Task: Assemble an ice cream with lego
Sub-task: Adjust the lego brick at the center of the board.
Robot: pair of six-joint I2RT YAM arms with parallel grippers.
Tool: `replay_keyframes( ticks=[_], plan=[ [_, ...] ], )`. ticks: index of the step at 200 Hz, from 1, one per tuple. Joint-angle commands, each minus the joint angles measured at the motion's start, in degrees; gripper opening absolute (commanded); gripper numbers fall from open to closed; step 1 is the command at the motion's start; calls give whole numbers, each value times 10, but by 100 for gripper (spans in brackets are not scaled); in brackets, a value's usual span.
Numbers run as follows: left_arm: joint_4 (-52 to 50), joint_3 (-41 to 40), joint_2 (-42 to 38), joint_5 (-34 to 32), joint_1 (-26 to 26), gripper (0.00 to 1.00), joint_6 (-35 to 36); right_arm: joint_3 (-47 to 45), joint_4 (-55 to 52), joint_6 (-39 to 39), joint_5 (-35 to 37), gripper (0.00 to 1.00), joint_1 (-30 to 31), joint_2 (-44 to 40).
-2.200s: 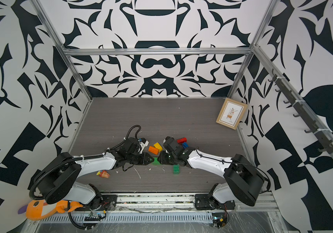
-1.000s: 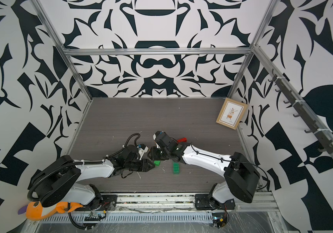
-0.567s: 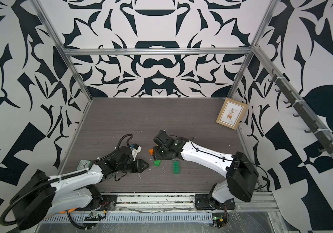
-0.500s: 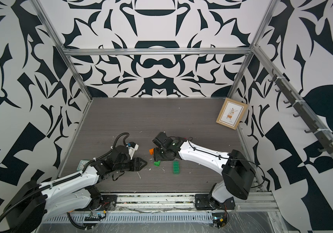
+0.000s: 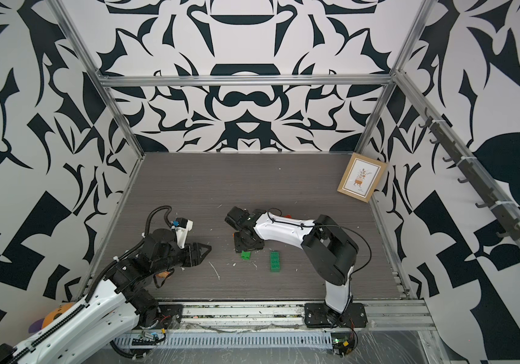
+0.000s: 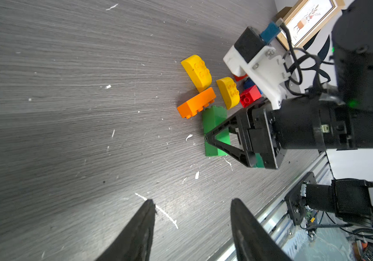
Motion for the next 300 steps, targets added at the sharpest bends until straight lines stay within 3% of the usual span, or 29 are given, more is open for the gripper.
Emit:
replay_keyframes(
  ticks=[1, 54, 81, 105, 130, 149, 196, 235, 300],
  plan=[
    [-38, 4, -13, 0, 1, 58, 9, 39, -23, -11, 28, 48, 1, 19],
    [-58, 14, -49, -5, 2, 58, 20, 18, -15, -28, 62, 24, 7, -8],
    [-45, 19, -59, -23, 1, 58, 33, -39, 66, -89, 84, 17, 34, -76],
    [-47, 38, -69, -71, 2, 58, 46, -142, 284, -194, 104, 12, 73, -158],
    [-45, 51, -77, -113, 3, 60, 52, -284, 605, -287, 79, 12, 88, -191],
    [-33, 48, -71, -119, 2, 60, 56, -352, 810, -330, 56, 11, 93, -159],
    [-1, 26, -69, -111, 3, 59, 57, -390, 1074, -365, 28, 10, 112, -30],
    [-10, 28, -73, -113, 2, 59, 65, -391, 1182, -379, 45, 12, 117, 55],
    [9, 24, -48, -107, 2, 58, 67, -397, 1183, -405, 53, 19, 118, 85]
  ],
)
